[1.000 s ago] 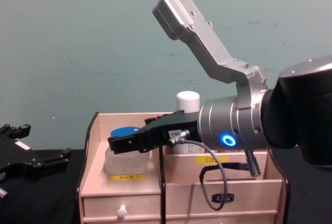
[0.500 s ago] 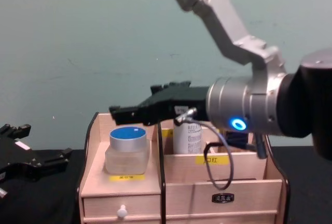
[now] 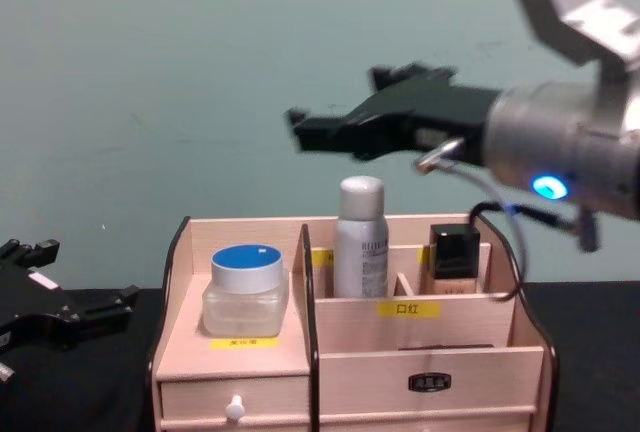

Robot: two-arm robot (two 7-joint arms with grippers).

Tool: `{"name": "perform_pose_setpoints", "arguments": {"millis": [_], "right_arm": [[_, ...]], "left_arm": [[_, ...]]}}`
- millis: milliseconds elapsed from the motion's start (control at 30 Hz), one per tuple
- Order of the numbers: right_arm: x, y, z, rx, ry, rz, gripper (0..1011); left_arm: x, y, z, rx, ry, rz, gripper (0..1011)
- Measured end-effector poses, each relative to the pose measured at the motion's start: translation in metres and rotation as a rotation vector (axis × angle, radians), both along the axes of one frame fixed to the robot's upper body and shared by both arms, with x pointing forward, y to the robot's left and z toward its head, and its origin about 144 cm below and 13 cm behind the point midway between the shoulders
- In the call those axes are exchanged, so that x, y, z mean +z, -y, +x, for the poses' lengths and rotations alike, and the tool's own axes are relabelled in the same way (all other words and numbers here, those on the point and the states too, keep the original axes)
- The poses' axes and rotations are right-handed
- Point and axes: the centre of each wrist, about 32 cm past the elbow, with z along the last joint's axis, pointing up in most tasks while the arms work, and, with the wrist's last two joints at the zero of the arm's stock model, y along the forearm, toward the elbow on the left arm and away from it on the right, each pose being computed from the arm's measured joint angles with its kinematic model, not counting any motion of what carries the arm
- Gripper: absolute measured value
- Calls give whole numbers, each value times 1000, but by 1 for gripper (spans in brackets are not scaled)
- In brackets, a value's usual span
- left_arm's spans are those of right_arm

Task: Pick up the facial cleanser and watermelon frost from the table and place them into the tiered storage box.

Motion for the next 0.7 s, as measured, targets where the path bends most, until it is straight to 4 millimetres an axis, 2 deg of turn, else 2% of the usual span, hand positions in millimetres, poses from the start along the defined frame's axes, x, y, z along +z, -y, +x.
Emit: {"name": "perform_pose_setpoints", "arguments": {"millis": [400, 700], "right_arm": [[1, 48, -8, -238, 84, 33, 1002], [-12, 82, -13, -374, 65, 47, 1002]], "left_arm": [[0, 0, 0, 0, 0, 0, 1010], [0, 0, 0, 0, 0, 0, 1010]]}}
